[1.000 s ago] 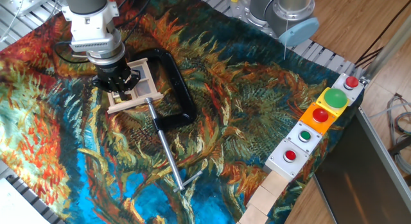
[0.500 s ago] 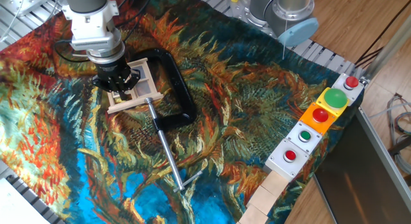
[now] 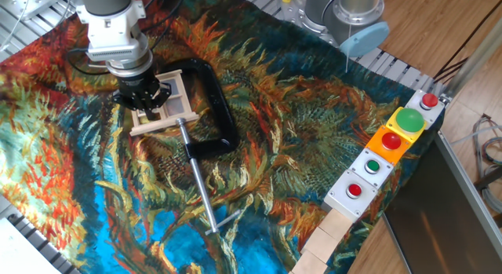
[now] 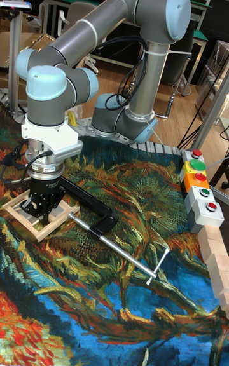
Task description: Open a sliding window
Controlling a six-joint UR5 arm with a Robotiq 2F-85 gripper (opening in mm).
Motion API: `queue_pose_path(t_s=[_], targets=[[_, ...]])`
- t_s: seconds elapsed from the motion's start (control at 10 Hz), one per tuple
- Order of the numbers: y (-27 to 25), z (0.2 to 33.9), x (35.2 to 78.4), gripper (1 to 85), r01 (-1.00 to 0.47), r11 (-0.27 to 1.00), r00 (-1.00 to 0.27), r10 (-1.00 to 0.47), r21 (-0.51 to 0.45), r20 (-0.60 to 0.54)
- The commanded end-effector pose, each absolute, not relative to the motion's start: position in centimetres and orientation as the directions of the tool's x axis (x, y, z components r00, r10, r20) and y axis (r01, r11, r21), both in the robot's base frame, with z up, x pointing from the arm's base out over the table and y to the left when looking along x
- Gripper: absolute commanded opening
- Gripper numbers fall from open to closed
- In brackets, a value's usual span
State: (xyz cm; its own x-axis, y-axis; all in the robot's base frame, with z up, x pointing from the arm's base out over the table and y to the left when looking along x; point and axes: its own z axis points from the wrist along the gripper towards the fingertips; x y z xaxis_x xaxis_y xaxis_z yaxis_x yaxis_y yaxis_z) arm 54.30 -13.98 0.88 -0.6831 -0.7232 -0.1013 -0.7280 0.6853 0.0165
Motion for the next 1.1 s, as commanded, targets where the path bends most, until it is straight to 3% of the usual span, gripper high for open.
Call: queue_pose_path(t_s=[0.0, 1.0], targets=[[-14.0, 1.0, 54.3, 1.3, -0.721, 0.693, -0.691, -0.716, 0.017, -0.102], [-14.8, 1.1, 53.2, 1.3, -0.714, 0.699, -0.700, -0.712, 0.031, -0.062]])
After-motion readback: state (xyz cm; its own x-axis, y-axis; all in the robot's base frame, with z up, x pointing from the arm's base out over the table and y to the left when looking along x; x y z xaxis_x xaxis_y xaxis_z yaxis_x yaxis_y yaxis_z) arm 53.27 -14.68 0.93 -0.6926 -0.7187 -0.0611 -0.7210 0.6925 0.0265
